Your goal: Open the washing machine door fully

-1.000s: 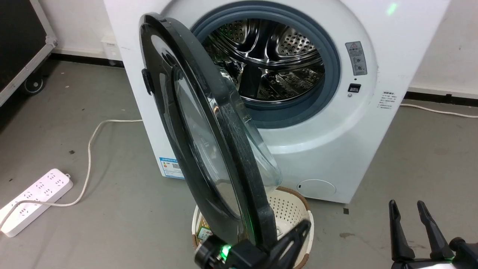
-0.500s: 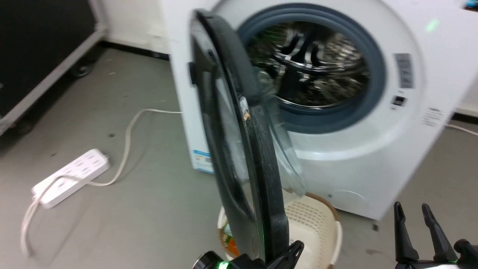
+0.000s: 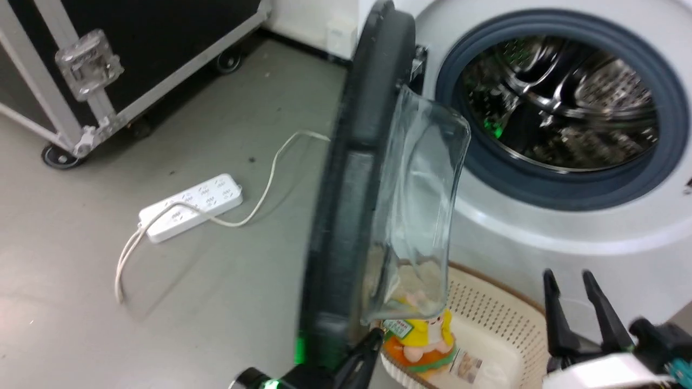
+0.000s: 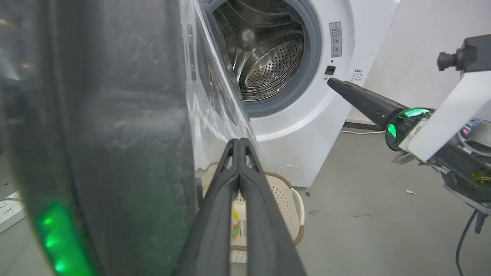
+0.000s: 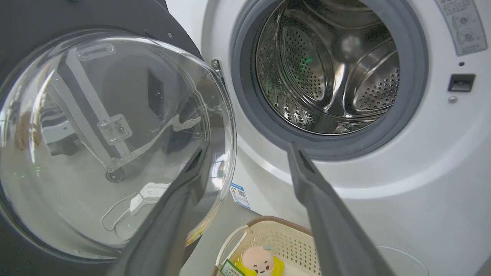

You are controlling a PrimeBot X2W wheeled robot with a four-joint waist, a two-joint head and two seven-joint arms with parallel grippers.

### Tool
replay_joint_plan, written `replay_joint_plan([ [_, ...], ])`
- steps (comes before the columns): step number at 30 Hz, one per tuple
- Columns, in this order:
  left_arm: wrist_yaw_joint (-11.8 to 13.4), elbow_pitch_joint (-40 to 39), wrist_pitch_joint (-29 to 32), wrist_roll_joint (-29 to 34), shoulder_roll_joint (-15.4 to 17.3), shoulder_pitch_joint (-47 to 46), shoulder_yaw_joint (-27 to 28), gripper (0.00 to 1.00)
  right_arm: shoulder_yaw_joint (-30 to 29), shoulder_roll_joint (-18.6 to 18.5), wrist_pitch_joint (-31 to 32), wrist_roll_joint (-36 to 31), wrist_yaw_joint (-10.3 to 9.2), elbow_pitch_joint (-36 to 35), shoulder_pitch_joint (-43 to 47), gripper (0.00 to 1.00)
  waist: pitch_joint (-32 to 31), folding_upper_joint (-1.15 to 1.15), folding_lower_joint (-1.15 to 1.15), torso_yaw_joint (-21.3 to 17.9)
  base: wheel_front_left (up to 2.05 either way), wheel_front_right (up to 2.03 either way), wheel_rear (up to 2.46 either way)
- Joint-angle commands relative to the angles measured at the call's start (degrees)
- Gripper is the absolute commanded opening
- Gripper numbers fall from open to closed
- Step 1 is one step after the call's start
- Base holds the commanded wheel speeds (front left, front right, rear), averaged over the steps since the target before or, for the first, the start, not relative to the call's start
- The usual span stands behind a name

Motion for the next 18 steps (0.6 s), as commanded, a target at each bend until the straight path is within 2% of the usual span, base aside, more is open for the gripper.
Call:
replay_joint_plan([
  [1, 1.4, -1.2, -0.8, 0.6, 0.1, 1.4, 0.8, 0.0, 1.0, -0.7, -0.3, 0.1, 0.05, 1.4, -2.1, 1.0, 1.7, 0.0, 0.0, 1.2, 0.0, 0.0, 0.0],
  [8, 5.3, -3.3, -2.7, 1.5, 0.4, 3.1, 3.6, 0.0, 4.6, -3.0, -0.3, 1.7, 0.05, 5.5, -7.1, 1.0, 2.9, 0.0, 0.0, 1.8, -0.13, -0.13, -0.13],
  [18, 8.4, -4.0, -2.7, 0.6, 3.2, 3.3, 10.0, 0.0, 4.4, -4.8, -0.3, 3.4, 0.05, 5.5, -6.2, 1.0, 3.1, 0.0, 0.0, 2.0, -0.07, -0.07, -0.07],
])
